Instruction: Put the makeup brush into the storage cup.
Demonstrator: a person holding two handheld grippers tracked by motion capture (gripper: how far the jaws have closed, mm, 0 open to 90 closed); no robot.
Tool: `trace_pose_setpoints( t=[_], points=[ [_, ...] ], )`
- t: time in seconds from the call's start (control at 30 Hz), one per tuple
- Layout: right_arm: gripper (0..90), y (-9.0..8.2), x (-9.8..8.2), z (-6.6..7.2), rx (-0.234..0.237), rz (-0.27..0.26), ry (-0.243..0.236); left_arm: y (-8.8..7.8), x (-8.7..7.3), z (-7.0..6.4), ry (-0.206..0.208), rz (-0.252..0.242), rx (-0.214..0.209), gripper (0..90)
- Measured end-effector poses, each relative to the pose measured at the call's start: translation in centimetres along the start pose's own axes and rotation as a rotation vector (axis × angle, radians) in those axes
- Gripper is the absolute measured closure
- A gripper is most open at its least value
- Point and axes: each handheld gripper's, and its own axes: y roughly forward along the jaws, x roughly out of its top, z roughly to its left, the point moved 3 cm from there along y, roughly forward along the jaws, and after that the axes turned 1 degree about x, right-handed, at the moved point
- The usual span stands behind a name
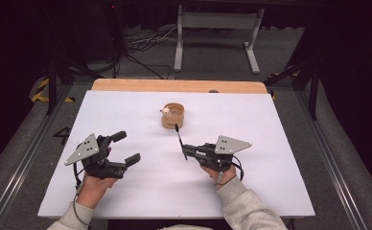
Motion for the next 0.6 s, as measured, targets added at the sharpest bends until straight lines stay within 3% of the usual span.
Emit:
trace_pose_setpoints(
  t=[0.2, 0.47, 0.6],
  points=[
    [85.3, 0.0, 0.0, -0.1, -0.004, -0.001, 0.004, 2.2, 1.1, -0.5, -0.010, 0.016, -0.041, 6.5],
    [85.3, -0.1, 0.0, -0.1, -0.004, -0.002, 0.012, 3.7, 1.8, -0.8, -0.020, 0.016, -0.040, 7.2],
    [85.2, -0.1, 0.0, -0.1, -0.006, -0.001, 0.015, 4.8, 2.4, -1.3, -0.027, 0.007, -0.060, 8.2]
  ],
)
